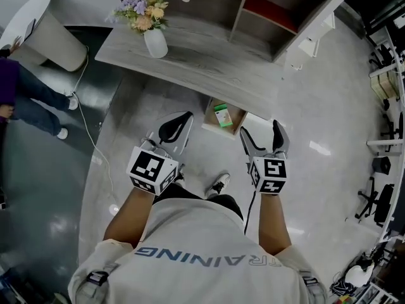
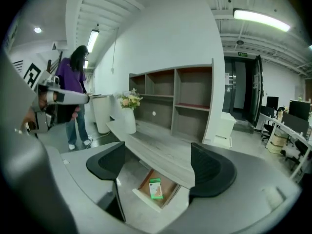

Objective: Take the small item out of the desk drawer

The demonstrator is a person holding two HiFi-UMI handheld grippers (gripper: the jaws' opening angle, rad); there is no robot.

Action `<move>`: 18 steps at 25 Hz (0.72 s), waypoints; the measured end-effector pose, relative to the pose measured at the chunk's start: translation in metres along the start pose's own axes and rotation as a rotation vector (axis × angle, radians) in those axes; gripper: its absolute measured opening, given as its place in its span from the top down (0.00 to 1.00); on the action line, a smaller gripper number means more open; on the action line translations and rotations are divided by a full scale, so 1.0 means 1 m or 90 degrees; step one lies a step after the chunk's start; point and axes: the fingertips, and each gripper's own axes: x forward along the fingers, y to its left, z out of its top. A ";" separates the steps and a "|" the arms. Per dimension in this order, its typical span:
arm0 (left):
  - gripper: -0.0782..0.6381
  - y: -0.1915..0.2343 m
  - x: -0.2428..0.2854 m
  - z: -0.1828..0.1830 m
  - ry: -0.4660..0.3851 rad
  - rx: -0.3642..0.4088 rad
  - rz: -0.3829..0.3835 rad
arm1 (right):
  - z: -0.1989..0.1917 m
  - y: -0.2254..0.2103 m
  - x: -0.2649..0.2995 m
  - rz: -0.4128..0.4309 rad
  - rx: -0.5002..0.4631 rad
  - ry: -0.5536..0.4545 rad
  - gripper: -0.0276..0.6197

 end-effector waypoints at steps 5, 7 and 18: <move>0.89 0.010 0.004 -0.028 0.028 -0.019 0.022 | -0.077 0.015 0.051 0.002 -0.017 0.104 0.28; 0.89 0.013 0.005 -0.042 0.044 -0.032 0.030 | -0.109 0.019 0.069 -0.004 -0.016 0.140 0.30; 0.89 0.052 0.018 -0.116 0.108 -0.069 0.065 | -0.252 0.024 0.203 -0.058 -0.106 0.270 0.31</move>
